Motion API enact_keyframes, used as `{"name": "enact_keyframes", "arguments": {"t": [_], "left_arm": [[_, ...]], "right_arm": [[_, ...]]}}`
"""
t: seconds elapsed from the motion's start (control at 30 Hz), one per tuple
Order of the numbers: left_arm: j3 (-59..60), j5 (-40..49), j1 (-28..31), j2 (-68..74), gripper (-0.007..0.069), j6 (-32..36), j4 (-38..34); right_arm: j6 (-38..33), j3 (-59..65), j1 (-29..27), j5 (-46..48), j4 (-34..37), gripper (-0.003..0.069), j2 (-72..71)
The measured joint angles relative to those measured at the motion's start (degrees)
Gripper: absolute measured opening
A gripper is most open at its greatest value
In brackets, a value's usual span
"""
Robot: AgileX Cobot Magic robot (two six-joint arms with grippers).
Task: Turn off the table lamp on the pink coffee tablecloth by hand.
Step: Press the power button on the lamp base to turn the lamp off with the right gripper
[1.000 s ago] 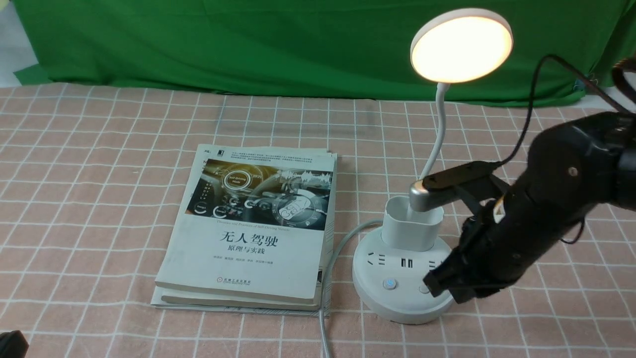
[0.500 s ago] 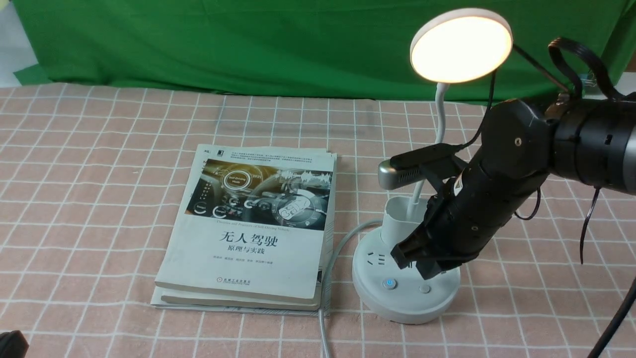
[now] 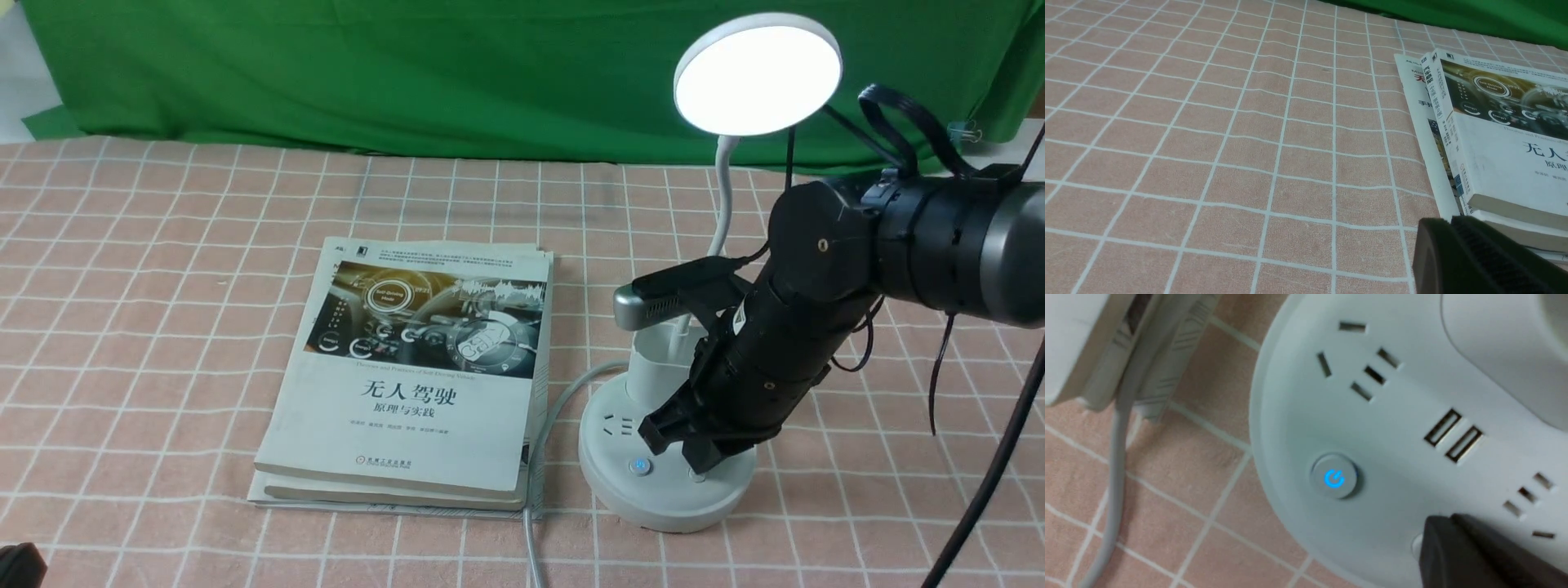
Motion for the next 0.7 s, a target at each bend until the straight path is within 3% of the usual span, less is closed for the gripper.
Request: {"name": "enact_keyframes", "arguments": {"t": [0.7], "left_arm": [[0.0,0.0,0.0,0.0,0.0006,0.0,0.0]], "right_arm": [[0.0,-0.4,0.0,0.4,0.1,0.0042,2.6]]}}
